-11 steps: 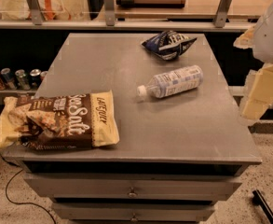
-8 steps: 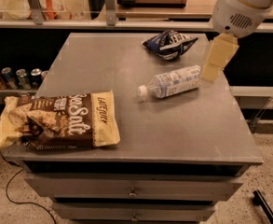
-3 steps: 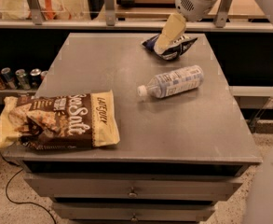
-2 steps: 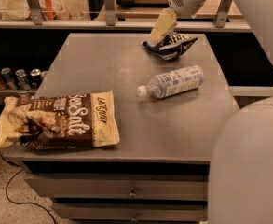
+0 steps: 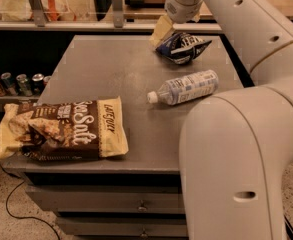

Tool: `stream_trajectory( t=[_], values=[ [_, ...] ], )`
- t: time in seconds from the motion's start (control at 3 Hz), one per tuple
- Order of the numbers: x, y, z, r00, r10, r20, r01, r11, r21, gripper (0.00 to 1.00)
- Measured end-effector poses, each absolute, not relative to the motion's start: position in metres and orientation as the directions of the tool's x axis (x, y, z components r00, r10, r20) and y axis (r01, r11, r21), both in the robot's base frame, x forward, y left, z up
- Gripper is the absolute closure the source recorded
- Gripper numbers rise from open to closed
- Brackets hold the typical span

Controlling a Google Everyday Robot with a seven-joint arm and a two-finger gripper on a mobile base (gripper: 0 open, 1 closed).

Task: Move blue chip bag near brown chip bag

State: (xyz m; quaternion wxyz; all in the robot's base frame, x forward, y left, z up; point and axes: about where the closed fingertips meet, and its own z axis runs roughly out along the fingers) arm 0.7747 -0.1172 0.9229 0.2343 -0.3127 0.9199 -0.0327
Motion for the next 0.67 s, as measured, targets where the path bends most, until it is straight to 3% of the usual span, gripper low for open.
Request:
stream_trajectory(
  t=[0.33,0.67],
  values=[
    [0.791,-0.130,0.887,-0.759,-0.546,-0.356,-0.491,0.838,-0.237,0.00],
    [0.795,-0.150,0.852,-0.817,-0.495,-0.296,-0.436,0.866,-0.244,0.18]
  ],
)
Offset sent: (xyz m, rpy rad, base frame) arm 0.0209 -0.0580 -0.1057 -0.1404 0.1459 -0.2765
